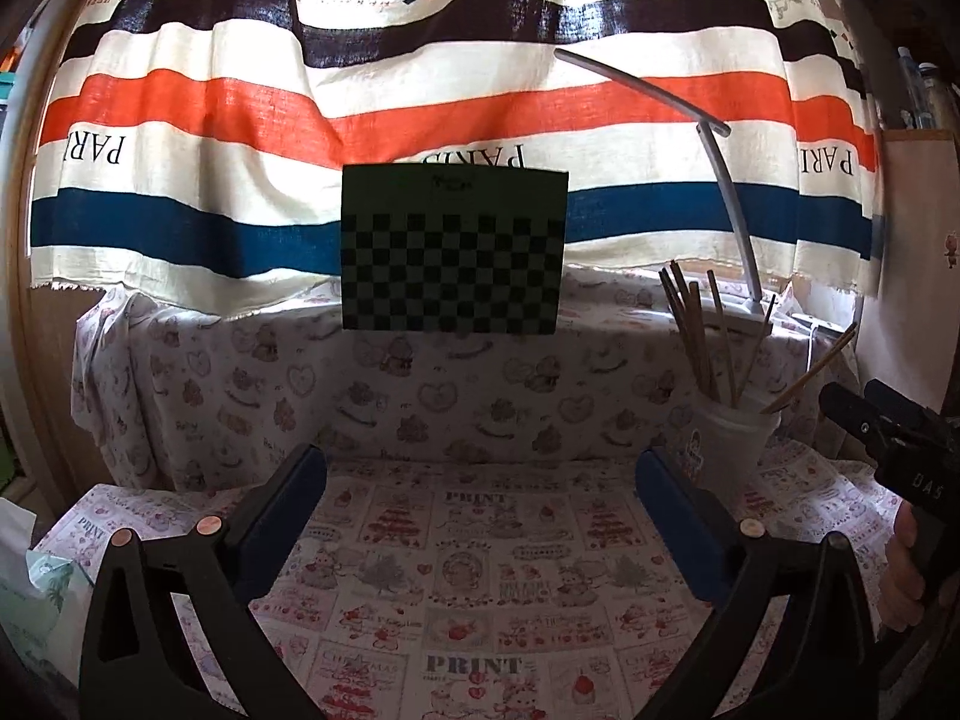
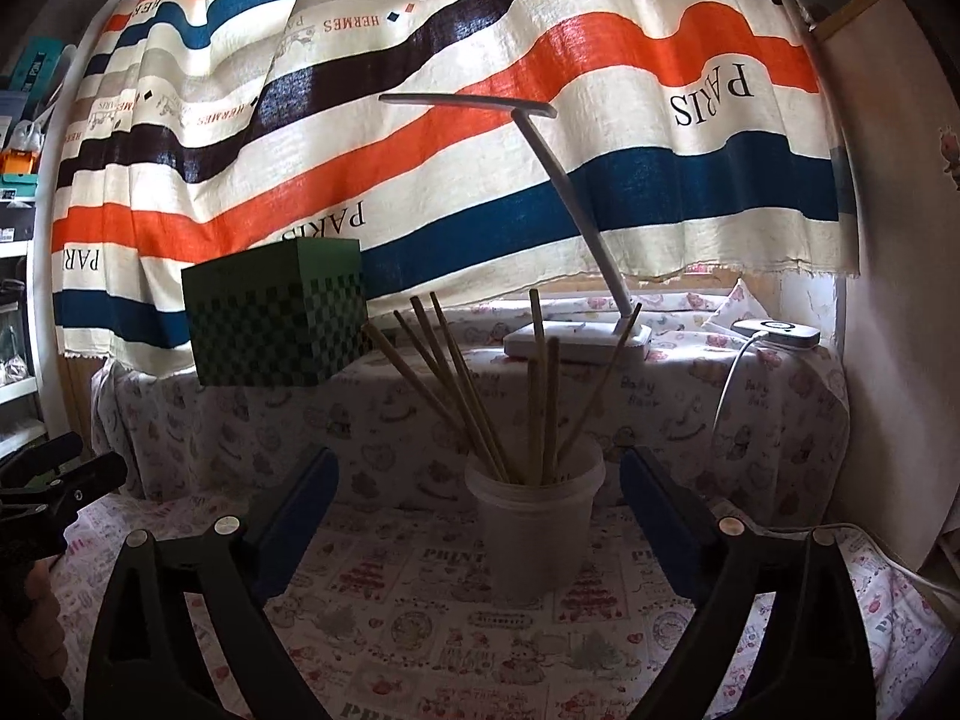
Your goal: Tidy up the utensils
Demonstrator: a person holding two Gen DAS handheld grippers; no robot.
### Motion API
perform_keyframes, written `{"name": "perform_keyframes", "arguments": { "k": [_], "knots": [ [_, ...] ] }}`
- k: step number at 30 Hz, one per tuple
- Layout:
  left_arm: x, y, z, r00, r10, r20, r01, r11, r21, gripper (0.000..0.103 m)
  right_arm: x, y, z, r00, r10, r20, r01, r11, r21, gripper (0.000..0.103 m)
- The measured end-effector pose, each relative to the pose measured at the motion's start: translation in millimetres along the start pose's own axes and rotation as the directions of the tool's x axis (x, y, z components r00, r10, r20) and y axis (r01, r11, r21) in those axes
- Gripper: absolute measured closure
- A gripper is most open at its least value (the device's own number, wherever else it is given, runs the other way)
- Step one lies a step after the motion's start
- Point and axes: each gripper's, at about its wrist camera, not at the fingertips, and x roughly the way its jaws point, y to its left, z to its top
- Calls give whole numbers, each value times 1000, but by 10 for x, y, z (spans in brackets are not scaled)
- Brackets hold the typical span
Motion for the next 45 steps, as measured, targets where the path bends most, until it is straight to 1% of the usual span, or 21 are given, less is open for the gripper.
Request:
{"name": "perform_keyframes", "arguments": {
  "k": [2,5,7,11,18,20,21,23,25,27,29,32,45],
  "knots": [
    [25,6,-36,1000,-7,-15,7,1000,-8,1,33,33,-60,1000,1,-18,-1,1000,-19,6],
    [37,21,-74,1000,14,-14,-14,1000,-9,1,49,75,-116,1000,0,-25,-1,999,-40,5],
    [43,35,-95,1000,19,-16,-20,1000,-12,1,49,109,-147,1000,-5,-20,4,999,-54,0],
    [66,58,-120,1000,12,-24,-12,1000,-15,1,50,167,-180,1000,5,-25,-7,997,-76,0],
    [22,29,-174,998,52,19,-53,998,22,1,64,214,-236,1000,-10,-29,7,996,-92,0],
    [6,33,-194,999,31,29,-31,999,18,1,76,214,-243,999,-6,-39,2,996,-86,0],
    [4,22,-206,999,32,35,-33,999,27,1,81,212,-245,999,-5,-43,2,997,-83,0],
    [29,-15,-213,999,47,26,-49,997,53,1,100,210,-250,998,-13,-54,8,997,-81,0],
    [57,4,-212,1000,26,10,-27,999,43,1,138,207,-260,997,-20,-78,14,997,-77,0],
    [90,32,-211,999,38,-7,-38,999,29,1,179,209,-267,994,-28,-107,21,998,-67,0],
    [98,61,-210,999,51,-9,-50,999,12,1,169,215,-269,994,-44,-100,37,997,-72,0],
    [98,66,-214,998,70,-4,-70,997,9,1,153,222,-275,995,-37,-91,30,997,-75,0],
    [105,34,-222,998,69,-5,-69,997,30,0,149,221,-276,995,-34,-90,27,997,-71,0]
  ]
}}
